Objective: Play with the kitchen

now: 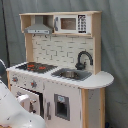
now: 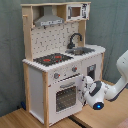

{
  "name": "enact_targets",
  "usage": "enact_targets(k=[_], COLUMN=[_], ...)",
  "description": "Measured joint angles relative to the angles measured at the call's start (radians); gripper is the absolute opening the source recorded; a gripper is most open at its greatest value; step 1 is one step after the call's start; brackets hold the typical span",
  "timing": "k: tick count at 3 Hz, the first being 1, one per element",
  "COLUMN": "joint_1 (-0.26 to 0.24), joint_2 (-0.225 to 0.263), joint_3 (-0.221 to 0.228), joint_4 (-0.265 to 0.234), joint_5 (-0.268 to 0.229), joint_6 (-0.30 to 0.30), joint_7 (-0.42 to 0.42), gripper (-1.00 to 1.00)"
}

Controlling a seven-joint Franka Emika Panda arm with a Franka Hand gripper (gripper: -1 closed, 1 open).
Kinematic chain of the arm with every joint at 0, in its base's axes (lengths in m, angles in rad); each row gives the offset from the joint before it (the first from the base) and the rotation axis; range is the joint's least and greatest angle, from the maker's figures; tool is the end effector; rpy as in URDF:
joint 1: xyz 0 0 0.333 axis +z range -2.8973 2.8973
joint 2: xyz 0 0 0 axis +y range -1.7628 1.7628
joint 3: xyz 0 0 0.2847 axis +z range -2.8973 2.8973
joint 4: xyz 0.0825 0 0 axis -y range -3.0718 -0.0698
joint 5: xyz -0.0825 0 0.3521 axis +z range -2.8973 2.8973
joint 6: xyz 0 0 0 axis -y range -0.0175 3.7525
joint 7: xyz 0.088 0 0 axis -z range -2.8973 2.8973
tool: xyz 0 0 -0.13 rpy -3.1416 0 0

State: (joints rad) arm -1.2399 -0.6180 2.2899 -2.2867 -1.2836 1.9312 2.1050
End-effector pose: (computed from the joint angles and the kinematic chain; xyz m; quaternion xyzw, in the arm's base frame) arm 0.3281 0.3377 0.1969 0.7055 0.0090 0.6110 0.3590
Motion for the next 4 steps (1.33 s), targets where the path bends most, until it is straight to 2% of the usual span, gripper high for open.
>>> enact_targets(k=[1,2,4], joint_1=[0.0,0.094,0.234], joint_2=[0.0,0.012,0.072], joint_3=[-0.066,-0.055,-0.056], joint_4=[0.005,0.013,0.017], joint_5=[-0.051,-0.089,-0.09], joint_6=[0.057,0.047,-0.114], joint_7=[-0.007,-0.04,-0.185], gripper=[1.0,1.0,1.0])
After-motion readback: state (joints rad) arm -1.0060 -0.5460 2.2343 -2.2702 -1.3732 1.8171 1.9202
